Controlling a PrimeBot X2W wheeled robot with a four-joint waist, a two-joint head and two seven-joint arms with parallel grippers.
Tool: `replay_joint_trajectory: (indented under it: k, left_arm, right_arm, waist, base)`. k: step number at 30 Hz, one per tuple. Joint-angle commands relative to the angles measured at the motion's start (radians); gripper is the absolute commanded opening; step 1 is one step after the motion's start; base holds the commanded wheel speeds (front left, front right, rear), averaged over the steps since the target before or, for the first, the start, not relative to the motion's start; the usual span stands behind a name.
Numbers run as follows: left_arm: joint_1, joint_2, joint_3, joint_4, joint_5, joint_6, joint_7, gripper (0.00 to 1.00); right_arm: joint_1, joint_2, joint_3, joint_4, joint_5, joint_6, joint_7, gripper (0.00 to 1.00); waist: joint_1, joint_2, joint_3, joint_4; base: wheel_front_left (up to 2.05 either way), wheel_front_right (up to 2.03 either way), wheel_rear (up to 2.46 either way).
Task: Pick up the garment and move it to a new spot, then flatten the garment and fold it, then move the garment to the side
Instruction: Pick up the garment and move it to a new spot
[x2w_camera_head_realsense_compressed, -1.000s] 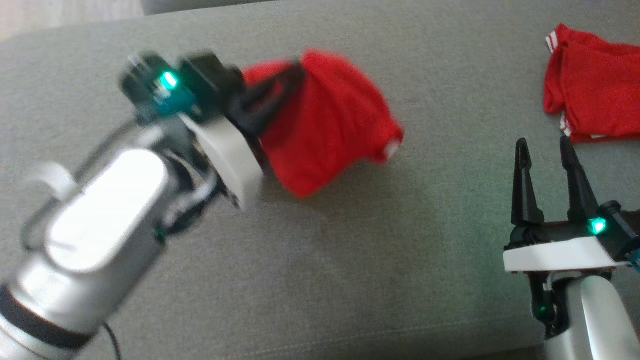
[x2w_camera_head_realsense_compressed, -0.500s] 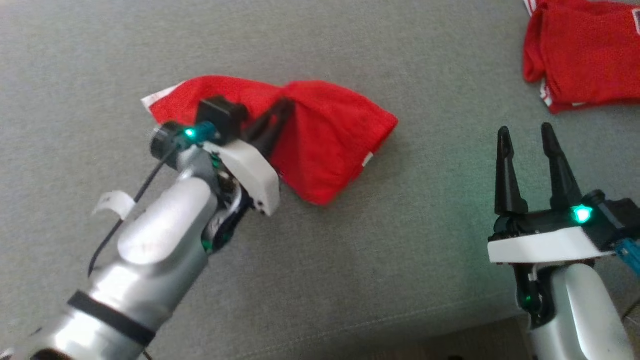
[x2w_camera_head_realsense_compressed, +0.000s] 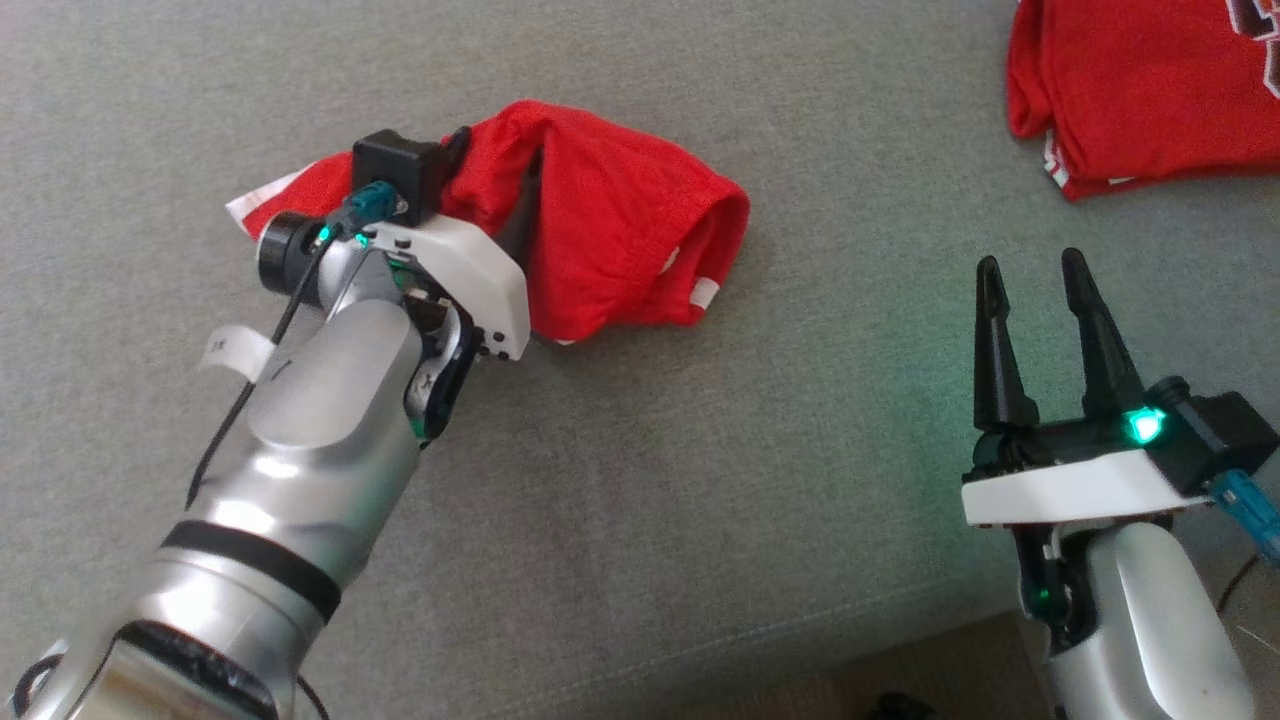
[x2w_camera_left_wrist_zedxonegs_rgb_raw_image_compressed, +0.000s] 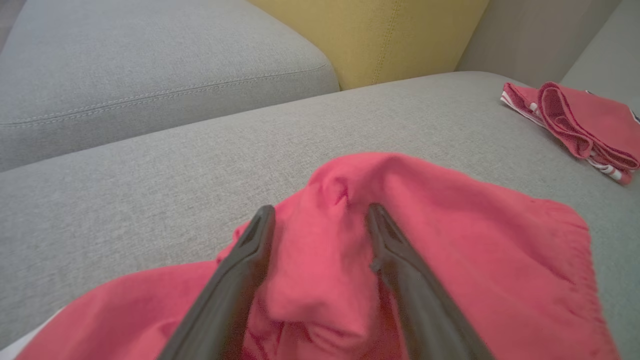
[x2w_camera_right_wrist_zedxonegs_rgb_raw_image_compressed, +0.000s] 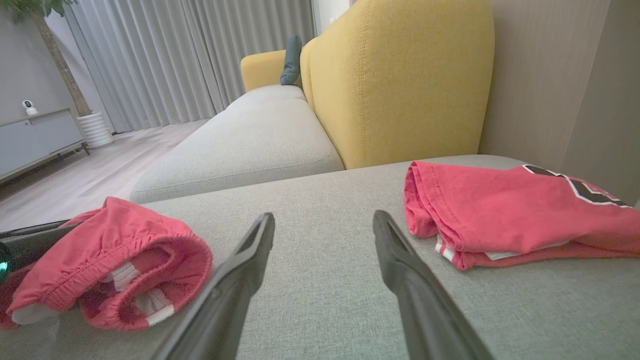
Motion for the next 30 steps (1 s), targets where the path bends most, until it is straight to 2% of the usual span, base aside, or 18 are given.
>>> replay_joint_trajectory:
  k: [1,7,12,22,30]
  left_arm:
    - [-0.054,0.008,0.033,-0.011,-0.002,-0.009,-0.021,1.00]
    - [-0.035,0.001,0.054,-0.033,0.011,-0.025,-0.045,1.00]
    - [0.039,0.022,0.108,-0.150,0.041,-0.016,-0.046,1.00]
    - [0.345,0.059,0.242,-0.423,0.096,0.031,-0.046,1.00]
    - [0.557,0.054,0.352,-0.587,0.134,0.078,-0.046,1.00]
  right_arm:
    - [-0.022,-0.004,0.019,-0.023,0.001,0.007,-0.011,1.00]
    - [-0.017,-0.004,0.012,-0.023,-0.011,0.007,-0.012,1.00]
    - [-0.010,-0.004,0.001,-0.024,-0.027,0.007,-0.013,1.00]
    - [0.035,-0.004,-0.017,-0.016,-0.049,0.007,-0.011,1.00]
    - [0.081,-0.004,-0.018,-0.009,-0.055,0.007,-0.012,1.00]
  waist:
    - [0.0000,0.0000,-0.010,0.012]
    - [0.0000,0.0000,-0.052,0.061]
    - [0.0000,0.0000,-0.099,0.113]
    - [0.0000,0.0000,-0.211,0.219]
    - [0.0000,0.0000,-0.269,0.266]
  base:
    - [0.00,0.00,0.00]
    - [0.00,0.00,0.00]
    - [0.00,0.00,0.00]
    - [0.00,0.00,0.00]
    - [0.00,0.00,0.00]
